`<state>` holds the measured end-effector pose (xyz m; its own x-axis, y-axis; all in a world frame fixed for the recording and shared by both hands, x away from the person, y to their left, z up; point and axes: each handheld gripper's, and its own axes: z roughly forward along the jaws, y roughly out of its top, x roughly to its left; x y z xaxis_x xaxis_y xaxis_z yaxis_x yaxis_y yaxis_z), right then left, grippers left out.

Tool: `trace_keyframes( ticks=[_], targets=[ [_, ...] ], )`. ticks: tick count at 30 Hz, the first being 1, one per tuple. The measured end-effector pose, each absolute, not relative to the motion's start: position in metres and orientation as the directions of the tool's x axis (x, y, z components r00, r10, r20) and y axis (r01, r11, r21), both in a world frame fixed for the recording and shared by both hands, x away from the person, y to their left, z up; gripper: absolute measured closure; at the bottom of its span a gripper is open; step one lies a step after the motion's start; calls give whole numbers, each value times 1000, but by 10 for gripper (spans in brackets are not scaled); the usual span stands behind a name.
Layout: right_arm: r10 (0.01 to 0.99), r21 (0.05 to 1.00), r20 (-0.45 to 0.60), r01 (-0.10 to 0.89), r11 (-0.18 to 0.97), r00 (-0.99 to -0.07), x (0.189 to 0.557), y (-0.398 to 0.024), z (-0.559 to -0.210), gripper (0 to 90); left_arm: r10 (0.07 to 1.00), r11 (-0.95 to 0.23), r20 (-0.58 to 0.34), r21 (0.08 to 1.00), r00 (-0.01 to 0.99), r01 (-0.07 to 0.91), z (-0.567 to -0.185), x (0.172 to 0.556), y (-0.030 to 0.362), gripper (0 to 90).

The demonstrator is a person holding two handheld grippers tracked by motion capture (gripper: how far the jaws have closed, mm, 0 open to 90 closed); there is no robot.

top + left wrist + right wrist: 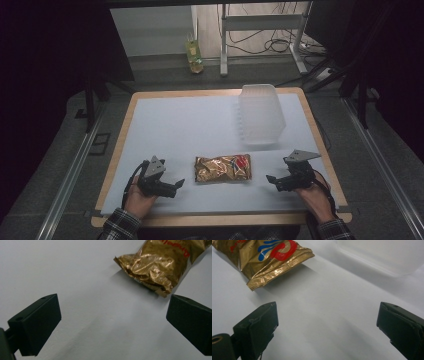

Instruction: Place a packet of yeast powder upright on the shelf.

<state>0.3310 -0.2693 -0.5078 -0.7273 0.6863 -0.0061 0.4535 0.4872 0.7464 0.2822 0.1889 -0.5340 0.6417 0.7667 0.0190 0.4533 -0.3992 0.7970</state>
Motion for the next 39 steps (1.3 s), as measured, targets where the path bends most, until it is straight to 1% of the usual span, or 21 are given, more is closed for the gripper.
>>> trace_keyframes(
  ticks=[5, 10, 11, 16, 17, 24, 31, 33, 35, 39],
  targets=[
    [672, 760, 43, 460, 458, -739, 330, -268, -507, 32, 769, -363, -35, 799, 639, 480, -533, 284, 189, 0],
    [670, 756, 25, 453, 473, -742, 331, -267, -508, 33, 774, -340, -52, 806, 631, 485, -532, 285, 194, 1],
    [665, 756, 7, 439, 486, -747, 331, -267, -508, 32, 767, -333, -69, 807, 638, 487, -532, 286, 196, 1],
    [648, 745, -20, 421, 517, -761, 331, -265, -509, 31, 767, -337, -68, 803, 638, 491, -531, 286, 196, 12],
    [640, 733, -30, 418, 536, -768, 331, -263, -510, 29, 766, -347, -61, 799, 641, 491, -531, 286, 195, 22],
    [643, 724, -41, 421, 547, -765, 330, -262, -510, 29, 752, -367, -42, 802, 657, 471, -529, 285, 192, 76],
    [647, 722, -46, 422, 548, -761, 328, -263, -510, 27, 731, -387, -33, 802, 681, 454, -527, 286, 189, 194],
    [650, 717, -48, 427, 551, -758, 327, -264, -511, 25, 712, -413, -20, 796, 701, 443, -527, 286, 186, 245],
    [649, 715, -45, 429, 552, -760, 327, -264, -512, 24, 709, -415, -21, 796, 705, 441, -526, 286, 185, 297],
    [647, 711, -54, 426, 559, -760, 326, -263, -512, 24, 688, -428, 1, 808, 726, 405, -521, 286, 181, 395]
  ],
)
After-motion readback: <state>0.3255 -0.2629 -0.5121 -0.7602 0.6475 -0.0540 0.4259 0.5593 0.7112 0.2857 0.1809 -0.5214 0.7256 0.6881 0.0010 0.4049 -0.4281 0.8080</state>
